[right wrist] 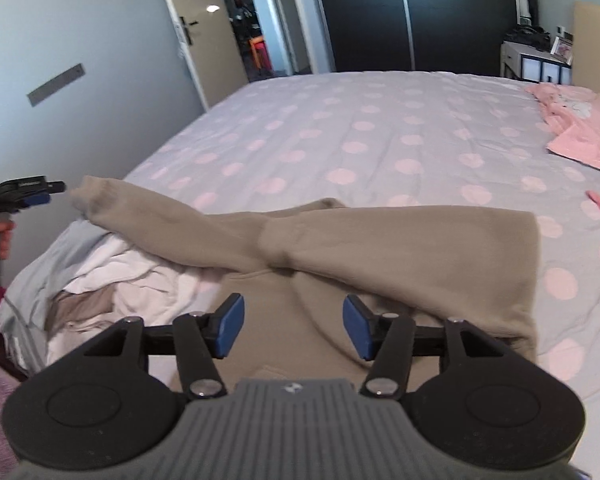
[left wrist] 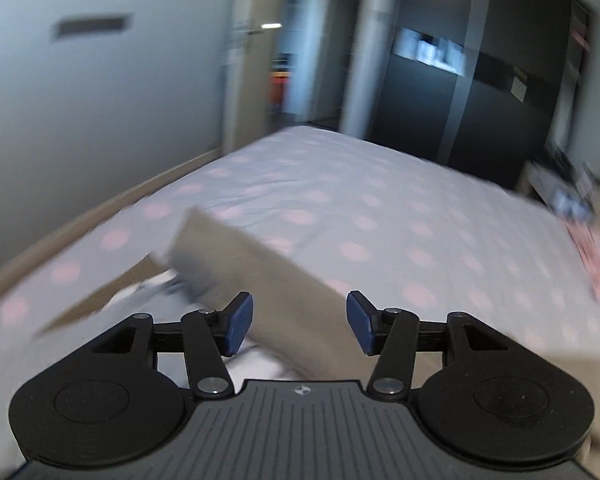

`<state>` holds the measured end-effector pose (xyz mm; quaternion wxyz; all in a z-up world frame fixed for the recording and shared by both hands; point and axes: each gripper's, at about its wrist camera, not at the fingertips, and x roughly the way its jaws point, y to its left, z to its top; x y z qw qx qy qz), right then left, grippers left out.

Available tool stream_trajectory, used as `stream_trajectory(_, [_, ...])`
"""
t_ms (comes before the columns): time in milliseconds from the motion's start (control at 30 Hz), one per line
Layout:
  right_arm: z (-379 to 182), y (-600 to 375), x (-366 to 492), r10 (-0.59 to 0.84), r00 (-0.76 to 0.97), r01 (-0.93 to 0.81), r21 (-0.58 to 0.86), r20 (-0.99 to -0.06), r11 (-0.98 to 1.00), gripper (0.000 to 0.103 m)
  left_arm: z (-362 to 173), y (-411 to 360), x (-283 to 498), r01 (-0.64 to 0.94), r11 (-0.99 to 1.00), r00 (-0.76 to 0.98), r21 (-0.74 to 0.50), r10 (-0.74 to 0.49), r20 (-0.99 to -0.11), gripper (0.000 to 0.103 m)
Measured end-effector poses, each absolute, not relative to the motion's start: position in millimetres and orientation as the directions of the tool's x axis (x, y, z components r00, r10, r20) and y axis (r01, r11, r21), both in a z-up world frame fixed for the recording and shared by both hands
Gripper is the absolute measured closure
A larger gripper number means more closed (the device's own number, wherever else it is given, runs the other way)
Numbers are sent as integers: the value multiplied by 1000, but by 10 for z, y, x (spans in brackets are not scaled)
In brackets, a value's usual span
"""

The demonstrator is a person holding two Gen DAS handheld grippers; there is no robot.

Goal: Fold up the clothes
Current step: 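Grasp the other sleeve cuff with the left tool, then lift the sleeve with the left tool and carry it over the hoodie body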

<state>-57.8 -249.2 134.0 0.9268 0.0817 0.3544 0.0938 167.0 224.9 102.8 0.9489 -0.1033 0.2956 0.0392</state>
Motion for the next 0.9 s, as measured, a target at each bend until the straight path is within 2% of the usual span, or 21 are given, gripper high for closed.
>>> stream_trajectory(133, [1169,-2200,-627,212,719,-148,152,-662,977,42,732,2688,1860,-219,939,833,-264,39,-551,52])
stream_trajectory(300, [933,-1996,-502,214,669,-152,151,-711,977,42,333,3042,2244,-269,881,839,-389,15,-545,51])
stream_trajectory(500, [766,-1814,-319,196,634,-164,117,-748,979,42,22,3240,2584,-263,877,843,-403,5,-538,49])
stream_trajectory(567, [739,-1772,-259,192,627,-167,110,-755,980,42,-26,3307,2607,-271,851,854,-449,-2,-520,50])
stream_trajectory(667, [708,-1714,-187,184,620,-177,92,-763,980,42,-8,3331,2568,-231,841,884,-488,-28,-467,63])
stream_trajectory(733, [693,-1697,-160,181,616,-182,85,-767,980,42,54,3268,2549,-196,866,892,-460,-37,-450,75])
stream_trajectory(900, [687,-1681,-135,165,620,-180,65,-767,981,42,346,3063,2340,-99,880,922,-464,-94,-376,81])
